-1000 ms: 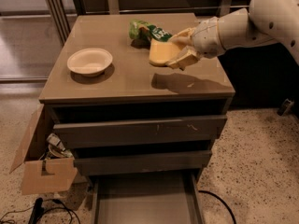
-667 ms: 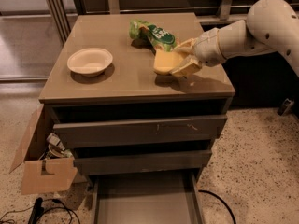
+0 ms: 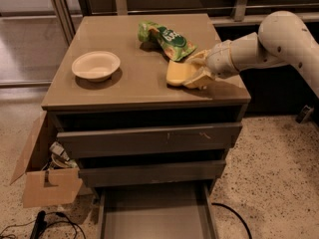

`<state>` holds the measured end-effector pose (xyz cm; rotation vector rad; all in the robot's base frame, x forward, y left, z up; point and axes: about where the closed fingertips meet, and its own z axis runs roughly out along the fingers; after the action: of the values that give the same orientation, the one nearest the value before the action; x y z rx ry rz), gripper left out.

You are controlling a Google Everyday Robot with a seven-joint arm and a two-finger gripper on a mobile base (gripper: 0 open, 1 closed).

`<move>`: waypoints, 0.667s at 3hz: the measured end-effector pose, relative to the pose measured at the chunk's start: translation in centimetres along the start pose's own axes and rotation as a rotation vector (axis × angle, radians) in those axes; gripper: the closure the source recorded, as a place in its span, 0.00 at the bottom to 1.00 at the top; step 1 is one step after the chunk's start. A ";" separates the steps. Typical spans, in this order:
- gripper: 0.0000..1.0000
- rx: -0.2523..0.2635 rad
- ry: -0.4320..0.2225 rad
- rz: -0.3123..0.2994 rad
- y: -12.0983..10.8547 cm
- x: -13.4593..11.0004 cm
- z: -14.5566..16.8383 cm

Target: Pick sponge from bottom drawer and place on counter

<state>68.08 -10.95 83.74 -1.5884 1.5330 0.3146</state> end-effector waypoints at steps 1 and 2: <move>0.76 0.000 0.000 0.000 0.0 0.0 0.0; 0.53 0.000 0.000 0.000 0.0 0.0 0.0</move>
Offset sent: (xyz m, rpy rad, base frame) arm 0.0000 0.0000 0.0000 0.0000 0.0000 0.0000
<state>68.08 -10.95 83.74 -1.5884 1.5330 0.3147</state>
